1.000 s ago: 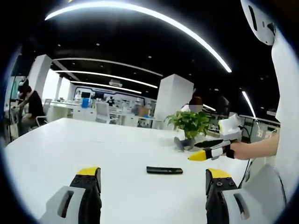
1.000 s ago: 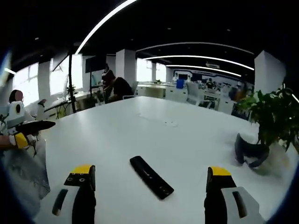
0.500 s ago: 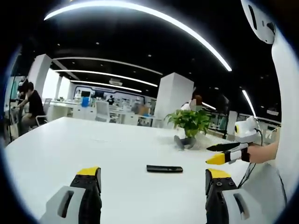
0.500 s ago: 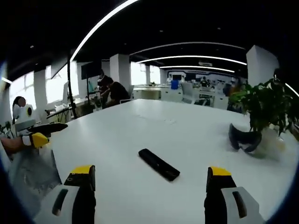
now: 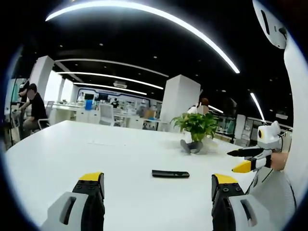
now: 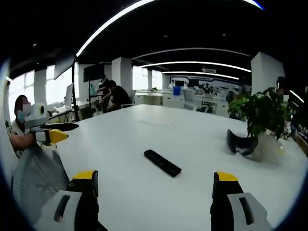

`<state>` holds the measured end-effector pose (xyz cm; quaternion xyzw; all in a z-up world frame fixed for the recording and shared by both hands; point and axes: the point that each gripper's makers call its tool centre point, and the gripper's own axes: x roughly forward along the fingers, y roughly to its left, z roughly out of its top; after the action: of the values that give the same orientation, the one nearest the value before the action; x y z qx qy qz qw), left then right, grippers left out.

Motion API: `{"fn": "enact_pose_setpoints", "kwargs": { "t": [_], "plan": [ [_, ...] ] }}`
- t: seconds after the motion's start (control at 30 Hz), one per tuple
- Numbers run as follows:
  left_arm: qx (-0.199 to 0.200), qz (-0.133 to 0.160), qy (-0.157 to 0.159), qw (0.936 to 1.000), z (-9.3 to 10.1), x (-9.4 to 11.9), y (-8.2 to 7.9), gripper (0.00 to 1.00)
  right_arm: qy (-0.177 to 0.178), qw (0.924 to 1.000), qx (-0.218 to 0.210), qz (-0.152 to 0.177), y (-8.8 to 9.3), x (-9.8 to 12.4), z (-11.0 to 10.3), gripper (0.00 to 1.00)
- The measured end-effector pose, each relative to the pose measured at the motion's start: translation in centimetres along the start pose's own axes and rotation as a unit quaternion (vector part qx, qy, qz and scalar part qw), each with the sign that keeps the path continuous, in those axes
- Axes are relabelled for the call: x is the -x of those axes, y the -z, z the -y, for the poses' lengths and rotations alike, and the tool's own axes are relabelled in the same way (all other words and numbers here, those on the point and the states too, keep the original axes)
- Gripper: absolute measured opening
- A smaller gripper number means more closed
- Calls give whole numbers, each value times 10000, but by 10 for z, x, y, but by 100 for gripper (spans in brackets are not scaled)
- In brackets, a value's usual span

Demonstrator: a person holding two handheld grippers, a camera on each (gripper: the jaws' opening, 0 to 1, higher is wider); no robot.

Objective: Press the specified remote control buttons in sequence, fully releasing each button before pressing the next.

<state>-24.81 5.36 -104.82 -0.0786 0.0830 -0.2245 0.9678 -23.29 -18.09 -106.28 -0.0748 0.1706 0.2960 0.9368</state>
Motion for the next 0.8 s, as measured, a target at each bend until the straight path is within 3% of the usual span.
{"fn": "enact_pose_setpoints", "kwargs": {
  "t": [0.37, 0.5, 0.7, 0.8],
  "plan": [
    [5, 70, 53, 10000, 4, 2, -3, 96, 277, 9993, -169, 209, 0, 7, 13, 93],
    [16, 123, 48, 9999, 4, 3, -5, 96, 262, 9995, -177, 87, 6, 7, 12, 94],
    [23, 271, 9, 9996, 3, 5, -10, 97, 178, 9982, -492, 281, 1, 9, 11, 94],
    [23, 281, -14, 9996, 2, 6, -10, 97, 157, 9986, -472, 156, 7, 9, 10, 93]
  ]
}}
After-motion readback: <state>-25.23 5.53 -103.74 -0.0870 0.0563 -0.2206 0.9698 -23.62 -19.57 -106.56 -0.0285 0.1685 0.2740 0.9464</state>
